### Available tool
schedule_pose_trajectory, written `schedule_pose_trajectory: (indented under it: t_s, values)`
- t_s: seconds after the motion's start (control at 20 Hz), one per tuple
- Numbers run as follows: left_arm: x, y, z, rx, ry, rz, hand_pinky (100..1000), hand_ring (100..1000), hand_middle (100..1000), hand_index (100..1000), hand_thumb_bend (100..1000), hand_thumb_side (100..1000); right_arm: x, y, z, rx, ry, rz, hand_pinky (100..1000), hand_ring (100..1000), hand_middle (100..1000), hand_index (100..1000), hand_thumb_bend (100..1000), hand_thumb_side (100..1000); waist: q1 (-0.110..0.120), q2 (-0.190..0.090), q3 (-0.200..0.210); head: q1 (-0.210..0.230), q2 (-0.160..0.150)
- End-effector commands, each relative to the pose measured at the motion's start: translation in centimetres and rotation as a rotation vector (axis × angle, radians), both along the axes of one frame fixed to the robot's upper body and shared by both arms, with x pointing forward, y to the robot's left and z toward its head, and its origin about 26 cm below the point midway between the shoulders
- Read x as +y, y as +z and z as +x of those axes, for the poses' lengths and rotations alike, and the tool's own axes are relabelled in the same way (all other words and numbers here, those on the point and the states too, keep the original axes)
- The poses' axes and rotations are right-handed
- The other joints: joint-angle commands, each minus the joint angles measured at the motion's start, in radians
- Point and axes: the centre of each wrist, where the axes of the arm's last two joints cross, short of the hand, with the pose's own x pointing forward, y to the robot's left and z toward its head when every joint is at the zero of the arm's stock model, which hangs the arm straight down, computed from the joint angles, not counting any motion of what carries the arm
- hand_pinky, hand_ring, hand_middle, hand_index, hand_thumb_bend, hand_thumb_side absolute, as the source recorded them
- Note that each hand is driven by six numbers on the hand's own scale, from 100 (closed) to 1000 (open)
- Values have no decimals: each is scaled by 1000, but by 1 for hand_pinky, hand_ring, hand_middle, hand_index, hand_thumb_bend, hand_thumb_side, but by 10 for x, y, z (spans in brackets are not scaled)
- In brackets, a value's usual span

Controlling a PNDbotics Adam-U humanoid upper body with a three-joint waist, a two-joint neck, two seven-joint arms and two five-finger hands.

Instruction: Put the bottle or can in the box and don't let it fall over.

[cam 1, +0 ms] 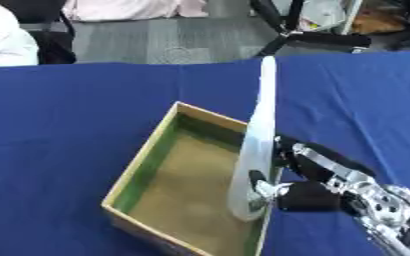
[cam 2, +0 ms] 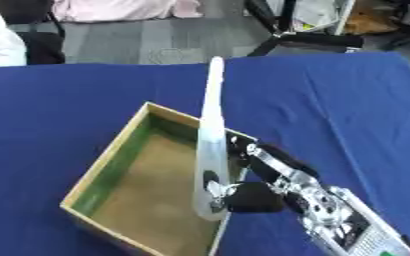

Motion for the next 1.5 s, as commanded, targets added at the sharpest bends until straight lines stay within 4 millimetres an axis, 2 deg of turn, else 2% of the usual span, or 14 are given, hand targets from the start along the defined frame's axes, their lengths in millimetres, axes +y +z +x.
schedule_pose_trajectory:
  t_s: [0.05, 0.25, 0.3, 0.35, 1.1, 1.5]
  values:
    - [4, 11, -4, -30, 13, 35, 1000, 1000, 1000, 786, 100, 596, -7, 8, -1, -41, -1, 1, 1000, 1000, 1000, 1000, 100, 199, 0, -22, -1, -1, -12]
    - [4, 11, -4, -30, 15, 34, 1000, 1000, 1000, 786, 100, 597, -11, 7, -1, -55, 4, 3, 1000, 1000, 1000, 1000, 100, 199, -1, -24, -1, 0, -12]
    - [4, 11, -4, -30, 16, 34, 1000, 1000, 1000, 786, 100, 597, -13, 6, -1, -58, 1, 1, 1000, 1000, 1000, 1000, 100, 240, -1, -25, 0, 0, -13]
    - [4, 11, -4, -30, 17, 35, 1000, 1000, 1000, 786, 100, 597, -15, 6, -1, -60, -4, 0, 1000, 1000, 1000, 1000, 100, 199, -2, -26, -1, 1, -13]
    - [6, 11, -4, -29, 26, 36, 1000, 1000, 1000, 786, 100, 597, -49, -3, -1, -103, -113, 1, 1000, 1000, 1000, 1000, 100, 201, -4, -28, -7, 8, -10]
    - [7, 9, -5, -23, 34, 40, 1000, 1000, 1000, 786, 100, 596, -77, 15, 3, -266, -208, 70, 1000, 1000, 1000, 1000, 100, 202, -2, -30, -18, 11, -8]
